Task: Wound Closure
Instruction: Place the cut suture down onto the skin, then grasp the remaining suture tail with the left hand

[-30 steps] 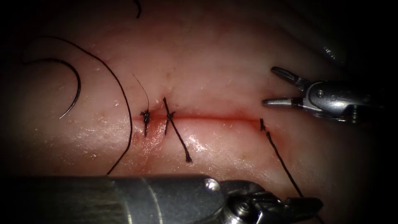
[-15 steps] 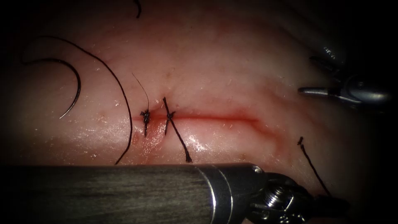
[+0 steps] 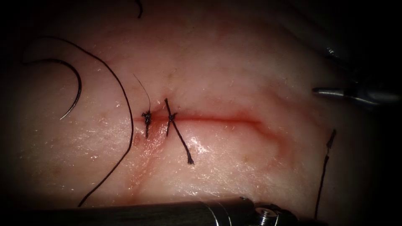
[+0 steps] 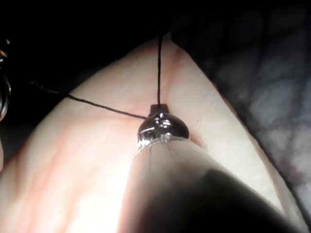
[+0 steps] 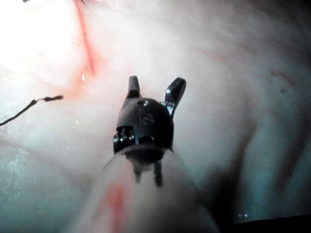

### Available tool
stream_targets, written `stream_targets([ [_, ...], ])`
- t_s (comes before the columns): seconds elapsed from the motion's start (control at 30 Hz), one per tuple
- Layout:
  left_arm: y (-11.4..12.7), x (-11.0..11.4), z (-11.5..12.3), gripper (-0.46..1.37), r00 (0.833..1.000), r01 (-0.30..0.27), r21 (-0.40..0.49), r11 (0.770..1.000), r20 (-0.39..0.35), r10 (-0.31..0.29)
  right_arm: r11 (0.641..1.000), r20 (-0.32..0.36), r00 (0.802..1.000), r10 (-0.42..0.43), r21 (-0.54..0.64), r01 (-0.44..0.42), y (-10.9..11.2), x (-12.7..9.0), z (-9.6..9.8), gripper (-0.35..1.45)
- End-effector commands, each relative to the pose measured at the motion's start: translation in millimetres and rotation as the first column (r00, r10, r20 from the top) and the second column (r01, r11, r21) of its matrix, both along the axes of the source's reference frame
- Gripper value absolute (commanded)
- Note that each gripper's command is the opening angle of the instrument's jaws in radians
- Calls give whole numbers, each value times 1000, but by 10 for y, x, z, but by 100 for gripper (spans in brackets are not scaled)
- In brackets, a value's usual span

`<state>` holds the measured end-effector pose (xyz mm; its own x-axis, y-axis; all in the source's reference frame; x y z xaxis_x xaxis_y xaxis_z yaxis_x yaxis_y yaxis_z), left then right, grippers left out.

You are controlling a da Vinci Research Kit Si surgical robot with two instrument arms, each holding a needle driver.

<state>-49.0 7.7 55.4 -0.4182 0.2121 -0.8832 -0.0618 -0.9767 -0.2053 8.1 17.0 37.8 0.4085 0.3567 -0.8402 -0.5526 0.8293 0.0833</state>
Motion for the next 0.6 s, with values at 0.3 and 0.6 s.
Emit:
stream_targets([
  [0.3, -4, 45, -6, 67, 997, 55, 84, 995, -51, -51, 1000, 2, 1000, 3, -1, -3, -4, 9, -1, 130],
  [0.6, 3, 140, 6, 67, 977, 105, 59, 993, -190, -93, 1000, -4, 1000, -1, 0, 1, -6, 18, -8, 131],
])
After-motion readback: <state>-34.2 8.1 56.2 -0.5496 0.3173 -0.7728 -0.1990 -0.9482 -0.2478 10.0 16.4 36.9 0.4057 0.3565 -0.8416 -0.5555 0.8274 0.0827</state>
